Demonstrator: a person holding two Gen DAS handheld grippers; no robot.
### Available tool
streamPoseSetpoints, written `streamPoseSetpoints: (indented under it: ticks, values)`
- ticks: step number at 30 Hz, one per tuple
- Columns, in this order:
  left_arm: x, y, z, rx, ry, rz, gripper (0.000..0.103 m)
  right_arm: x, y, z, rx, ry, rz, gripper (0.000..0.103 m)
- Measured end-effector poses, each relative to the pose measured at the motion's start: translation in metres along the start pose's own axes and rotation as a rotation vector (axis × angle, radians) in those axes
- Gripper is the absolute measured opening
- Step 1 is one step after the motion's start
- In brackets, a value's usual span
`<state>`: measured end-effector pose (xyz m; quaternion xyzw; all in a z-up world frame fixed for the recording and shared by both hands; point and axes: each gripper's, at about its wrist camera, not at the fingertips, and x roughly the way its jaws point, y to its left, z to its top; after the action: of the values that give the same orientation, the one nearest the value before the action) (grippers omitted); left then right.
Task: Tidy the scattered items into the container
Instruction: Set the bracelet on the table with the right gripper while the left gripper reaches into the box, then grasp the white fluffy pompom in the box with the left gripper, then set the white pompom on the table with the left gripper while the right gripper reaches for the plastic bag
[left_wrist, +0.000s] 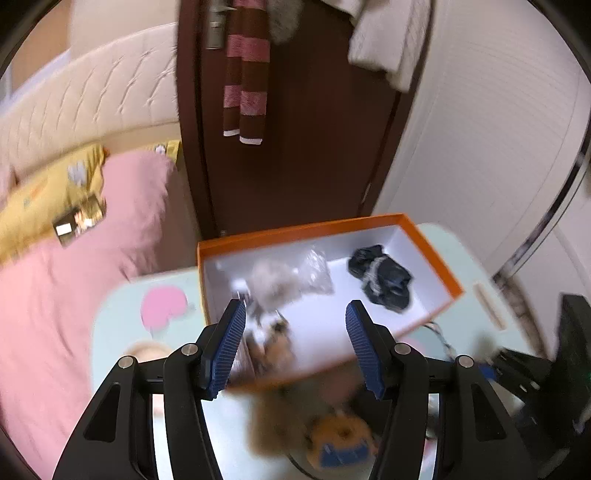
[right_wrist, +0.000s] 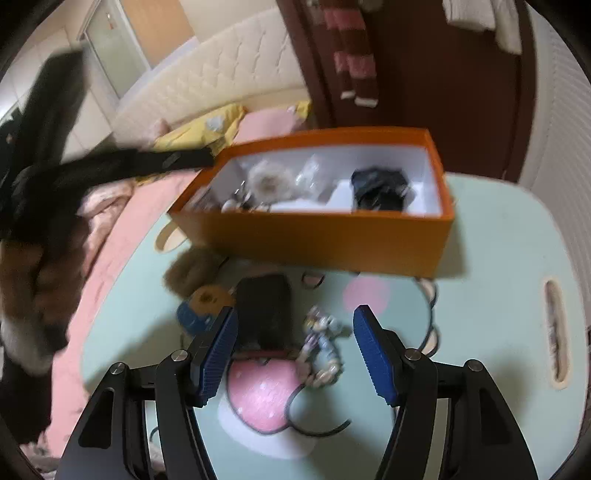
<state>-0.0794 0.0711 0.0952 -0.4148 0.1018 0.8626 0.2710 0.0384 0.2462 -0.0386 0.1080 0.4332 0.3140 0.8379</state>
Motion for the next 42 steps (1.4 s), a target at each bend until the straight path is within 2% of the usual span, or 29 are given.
streamPoseSetpoints:
  ticks: [5,9,13,14,15,18,21,25,32,35,38,42]
  values:
    - [0.051,-0.005,0.022,0.058,0.125,0.072,0.057,0.002,-0.009,-0.006,0.036,0.011,0.012,0.065]
    - [0.090,-0.003,0.029,0.107,0.216,0.138,0.052,-0.002,-0.013,-0.009,0.053,0.011,0.028,0.065]
    - [0.109,-0.006,0.030,0.173,0.268,0.165,0.051,-0.003,-0.018,-0.007,0.072,0.002,0.042,0.065]
    - [0.111,-0.006,0.030,0.173,0.280,0.153,0.046,-0.003,-0.019,-0.007,0.077,0.003,0.046,0.065]
    - [0.113,-0.005,0.030,0.170,0.292,0.135,0.036,-0.002,-0.021,-0.006,0.082,0.004,0.050,0.065]
    - [0.118,-0.007,0.027,0.166,0.307,0.108,0.026,0.000,-0.024,-0.006,0.097,0.006,0.054,0.065]
    - [0.113,-0.011,0.022,0.181,0.279,0.079,0.024,0.000,-0.027,-0.005,0.172,-0.048,0.004,0.065]
    - [0.090,-0.013,0.022,0.156,0.208,0.026,0.024,-0.003,-0.029,-0.004,0.177,-0.049,-0.005,0.065]
    - [0.003,-0.005,0.024,0.088,0.019,-0.064,0.024,-0.008,-0.027,0.000,0.192,-0.072,-0.048,0.065]
    - [-0.027,-0.001,0.005,0.082,-0.025,-0.078,0.024,-0.010,-0.024,0.001,0.190,-0.079,-0.052,0.065]
    - [-0.044,0.009,-0.021,0.051,-0.031,-0.110,0.024,-0.011,-0.020,0.003,0.187,-0.080,-0.047,0.065]
    - [-0.056,0.013,-0.068,0.064,-0.053,-0.045,0.024,-0.011,-0.018,0.009,0.184,-0.062,-0.033,0.065]
